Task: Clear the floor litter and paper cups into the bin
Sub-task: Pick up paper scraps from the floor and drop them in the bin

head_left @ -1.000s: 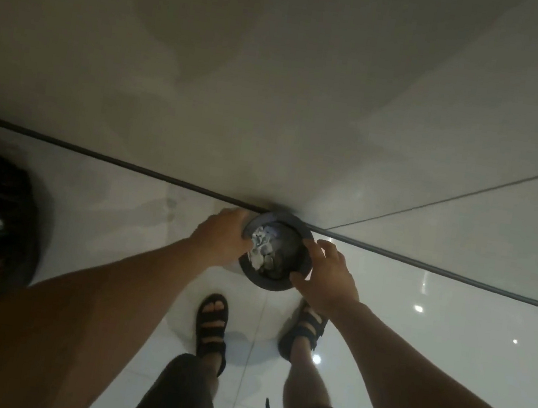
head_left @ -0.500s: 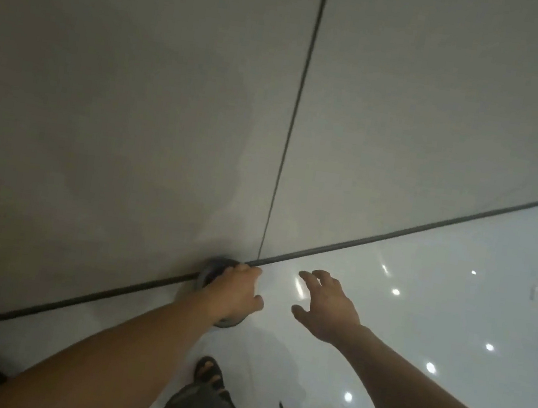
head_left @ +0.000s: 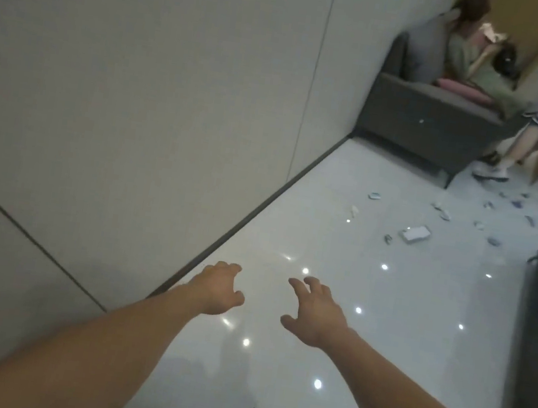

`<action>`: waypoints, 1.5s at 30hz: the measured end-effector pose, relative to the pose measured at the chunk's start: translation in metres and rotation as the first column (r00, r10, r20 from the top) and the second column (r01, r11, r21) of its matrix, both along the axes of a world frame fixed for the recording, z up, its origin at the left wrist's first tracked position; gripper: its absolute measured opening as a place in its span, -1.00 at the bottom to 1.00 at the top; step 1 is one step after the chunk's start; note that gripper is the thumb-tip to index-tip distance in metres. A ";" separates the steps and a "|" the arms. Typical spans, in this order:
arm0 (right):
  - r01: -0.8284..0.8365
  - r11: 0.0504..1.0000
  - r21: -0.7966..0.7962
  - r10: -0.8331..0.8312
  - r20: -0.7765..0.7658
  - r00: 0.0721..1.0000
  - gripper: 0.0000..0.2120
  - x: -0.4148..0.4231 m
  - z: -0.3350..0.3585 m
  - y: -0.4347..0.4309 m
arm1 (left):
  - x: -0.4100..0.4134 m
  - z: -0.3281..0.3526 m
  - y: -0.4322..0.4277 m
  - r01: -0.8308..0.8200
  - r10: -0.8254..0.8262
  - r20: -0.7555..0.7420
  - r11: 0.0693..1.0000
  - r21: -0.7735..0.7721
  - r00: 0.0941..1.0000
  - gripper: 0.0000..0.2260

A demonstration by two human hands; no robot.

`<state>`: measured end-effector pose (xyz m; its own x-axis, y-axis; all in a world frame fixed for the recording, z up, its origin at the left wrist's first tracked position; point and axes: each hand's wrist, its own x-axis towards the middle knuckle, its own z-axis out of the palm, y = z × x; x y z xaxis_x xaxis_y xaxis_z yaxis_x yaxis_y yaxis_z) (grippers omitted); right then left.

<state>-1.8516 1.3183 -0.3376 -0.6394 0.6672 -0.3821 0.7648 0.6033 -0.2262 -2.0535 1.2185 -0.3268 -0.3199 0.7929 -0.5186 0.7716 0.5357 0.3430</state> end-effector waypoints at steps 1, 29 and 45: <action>0.034 0.999 -0.003 -0.034 0.005 0.999 -0.27 0.016 0.002 0.011 | 0.017 0.004 0.017 0.030 -0.030 0.000 0.999 0.010 1.000 -0.37; 0.541 0.839 -0.056 -0.542 -0.008 0.840 -0.28 0.151 -0.012 0.427 | 0.119 0.009 0.544 0.398 -0.397 0.052 0.917 -0.026 0.916 -0.37; 0.434 0.897 -0.086 -0.434 0.018 0.901 -0.30 0.216 -0.017 0.749 | 0.205 0.000 0.823 0.202 -0.194 0.163 0.979 -0.030 0.967 -0.39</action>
<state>-1.6353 2.0674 -0.3549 -0.2943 0.8432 -0.4499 0.9459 0.1896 -0.2634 -1.8490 2.0415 -0.3267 -0.0696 0.8062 -0.5875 0.8016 0.3958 0.4481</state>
